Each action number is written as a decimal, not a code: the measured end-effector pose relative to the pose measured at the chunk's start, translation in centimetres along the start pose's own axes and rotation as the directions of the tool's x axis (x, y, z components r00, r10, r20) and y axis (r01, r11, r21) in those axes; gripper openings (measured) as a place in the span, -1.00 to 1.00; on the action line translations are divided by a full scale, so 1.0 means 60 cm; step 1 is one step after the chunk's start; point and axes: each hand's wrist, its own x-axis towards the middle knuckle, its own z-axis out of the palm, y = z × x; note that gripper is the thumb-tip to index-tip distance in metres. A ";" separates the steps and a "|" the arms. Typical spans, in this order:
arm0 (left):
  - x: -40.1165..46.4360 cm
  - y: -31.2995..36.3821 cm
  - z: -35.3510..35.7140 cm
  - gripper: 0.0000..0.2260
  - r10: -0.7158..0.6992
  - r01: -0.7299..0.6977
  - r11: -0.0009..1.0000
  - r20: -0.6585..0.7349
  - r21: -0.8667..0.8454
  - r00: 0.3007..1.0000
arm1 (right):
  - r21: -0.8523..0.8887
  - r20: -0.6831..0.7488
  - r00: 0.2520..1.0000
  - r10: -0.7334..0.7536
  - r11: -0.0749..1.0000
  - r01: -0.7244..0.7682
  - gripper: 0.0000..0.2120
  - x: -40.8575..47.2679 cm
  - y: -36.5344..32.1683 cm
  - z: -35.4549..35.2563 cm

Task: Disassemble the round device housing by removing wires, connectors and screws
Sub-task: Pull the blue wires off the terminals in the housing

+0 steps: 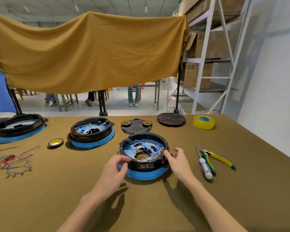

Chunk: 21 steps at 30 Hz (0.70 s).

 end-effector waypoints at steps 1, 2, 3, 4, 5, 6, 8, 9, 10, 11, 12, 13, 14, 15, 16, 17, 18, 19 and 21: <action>0.022 -0.002 0.007 -0.79 0.036 -0.035 0.999 -0.036 0.032 0.999 | -0.001 0.021 1.000 0.014 1.000 -0.014 -0.32 0.017 -0.005 0.014; 0.042 -0.004 0.012 -0.80 0.054 -0.050 0.996 -0.049 0.080 0.997 | 0.000 0.036 0.999 0.017 1.000 -0.017 -0.36 0.032 -0.007 0.024; 0.062 -0.010 0.019 -0.82 0.084 -0.075 0.987 -0.056 0.144 0.995 | -0.005 0.049 0.999 0.005 1.000 -0.005 -0.41 0.048 -0.008 0.031; 0.077 -0.010 0.024 -0.84 0.101 -0.089 0.974 -0.048 0.209 0.994 | -0.006 0.056 0.998 -0.003 1.000 0.003 -0.48 0.058 -0.009 0.036; 0.091 -0.018 0.029 -0.85 0.128 -0.114 0.958 -0.038 0.263 0.991 | -0.012 0.056 0.998 -0.010 1.000 0.011 -0.56 0.068 -0.001 0.041; 0.099 -0.023 0.033 -0.85 0.151 -0.136 0.944 -0.027 0.299 0.988 | -0.018 0.066 0.998 -0.015 1.000 0.016 -0.62 0.074 0.004 0.041; 0.105 -0.032 0.038 -0.86 0.190 -0.168 0.925 -0.033 0.341 0.981 | 0.000 0.105 0.994 -0.040 0.999 0.040 -0.67 0.090 0.010 0.036; 0.106 -0.032 0.042 -0.87 0.218 -0.191 0.918 -0.039 0.348 0.975 | 0.026 0.137 0.989 -0.053 0.998 0.050 -0.70 0.096 0.009 0.033; 0.104 -0.030 0.046 -0.88 0.237 -0.210 0.912 -0.035 0.353 0.971 | 0.058 0.176 0.982 -0.066 0.997 0.056 -0.73 0.101 0.006 0.029; 0.102 -0.029 0.049 -0.89 0.254 -0.228 0.906 -0.026 0.356 0.967 | 0.087 0.216 0.973 -0.079 0.994 0.062 -0.78 0.105 0.004 0.027; 0.098 -0.027 0.052 -0.88 0.274 -0.250 0.896 -0.013 0.366 0.962 | 0.113 0.253 0.963 -0.090 0.992 0.063 -0.81 0.107 0.000 0.024; 0.095 -0.025 0.053 -0.87 0.294 -0.269 0.885 -0.009 0.379 0.956 | 0.132 0.277 0.957 -0.090 0.990 0.055 -0.82 0.108 -0.003 0.021; 0.094 -0.024 0.054 -0.87 0.311 -0.283 0.874 -0.008 0.395 0.950 | 0.150 0.296 0.951 -0.084 0.988 0.040 -0.82 0.109 -0.006 0.020; 0.096 -0.021 0.053 -0.87 0.320 -0.291 0.867 -0.003 0.405 0.947 | 0.168 0.309 0.948 -0.076 0.985 0.024 -0.81 0.110 -0.008 0.021; 0.099 -0.017 0.052 -0.87 0.318 -0.295 0.865 0.011 0.407 0.948 | 0.185 0.315 0.947 -0.070 0.983 0.011 -0.80 0.111 -0.009 0.022; 0.105 -0.013 0.051 -0.86 0.322 -0.308 0.865 0.033 0.397 0.946 | 0.201 0.323 0.944 -0.067 0.980 0.001 -0.79 0.110 -0.010 0.027; 0.113 -0.008 0.052 -0.84 0.323 -0.324 0.865 0.070 0.382 0.944 | 0.213 0.328 0.942 -0.067 0.977 -0.005 -0.77 0.110 -0.010 0.032; 0.121 -0.004 0.053 -0.82 0.322 -0.341 0.866 0.112 0.366 0.940 | 0.233 0.324 0.943 -0.070 0.973 -0.008 -0.76 0.108 -0.011 0.037; 0.140 0.003 0.060 -0.77 0.307 -0.360 0.865 0.199 0.350 0.931 | 0.271 0.309 0.949 -0.066 0.962 -0.022 -0.75 0.105 -0.011 0.046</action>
